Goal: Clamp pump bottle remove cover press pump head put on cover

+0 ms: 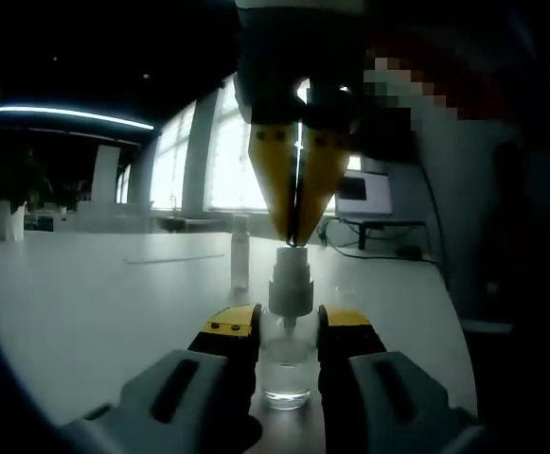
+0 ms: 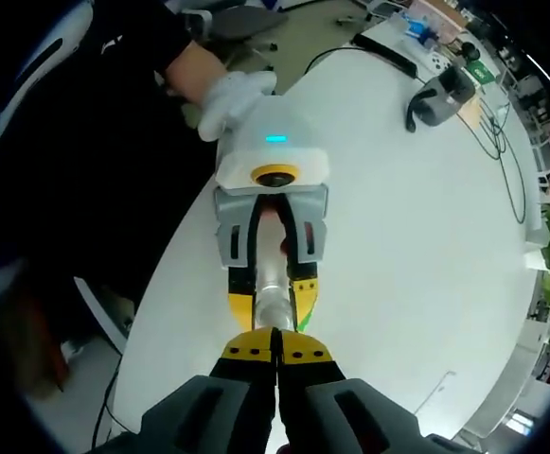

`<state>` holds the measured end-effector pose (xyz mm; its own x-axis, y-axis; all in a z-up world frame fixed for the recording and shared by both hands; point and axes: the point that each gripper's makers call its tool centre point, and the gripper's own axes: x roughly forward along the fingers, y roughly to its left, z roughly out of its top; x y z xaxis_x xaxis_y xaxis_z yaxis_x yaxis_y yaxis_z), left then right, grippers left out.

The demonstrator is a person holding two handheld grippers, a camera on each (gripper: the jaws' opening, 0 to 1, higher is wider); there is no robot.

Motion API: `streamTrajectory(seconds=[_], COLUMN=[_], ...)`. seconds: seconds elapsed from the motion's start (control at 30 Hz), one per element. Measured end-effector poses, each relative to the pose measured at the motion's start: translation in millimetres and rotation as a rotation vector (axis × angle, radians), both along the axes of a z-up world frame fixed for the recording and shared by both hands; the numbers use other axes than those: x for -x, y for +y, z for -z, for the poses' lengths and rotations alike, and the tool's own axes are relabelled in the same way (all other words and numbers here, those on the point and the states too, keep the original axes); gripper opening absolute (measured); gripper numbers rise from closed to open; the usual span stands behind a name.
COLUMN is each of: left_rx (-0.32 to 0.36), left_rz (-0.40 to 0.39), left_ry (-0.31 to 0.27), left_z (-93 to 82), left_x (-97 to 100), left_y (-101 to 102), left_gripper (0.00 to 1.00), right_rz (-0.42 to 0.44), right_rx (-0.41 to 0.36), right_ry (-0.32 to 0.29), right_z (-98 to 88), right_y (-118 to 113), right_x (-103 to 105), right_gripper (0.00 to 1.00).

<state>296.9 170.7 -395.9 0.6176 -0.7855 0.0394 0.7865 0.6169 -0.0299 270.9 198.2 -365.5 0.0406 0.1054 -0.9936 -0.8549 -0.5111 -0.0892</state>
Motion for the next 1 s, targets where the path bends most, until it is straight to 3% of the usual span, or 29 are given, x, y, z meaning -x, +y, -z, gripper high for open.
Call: streamTrajectory(seconds=[1.0], left_rx=[0.005], left_rz=[-0.001], left_ry=[0.004], left_z=[-0.7], left_x=[-0.7], left_y=[-0.2], left_gripper=[0.15], right_rz=[0.036], right_rx=[0.000], right_ry=[0.025], right_z=[-7.4], right_y=[1.4], right_x=[-5.9], right_gripper=[0.00])
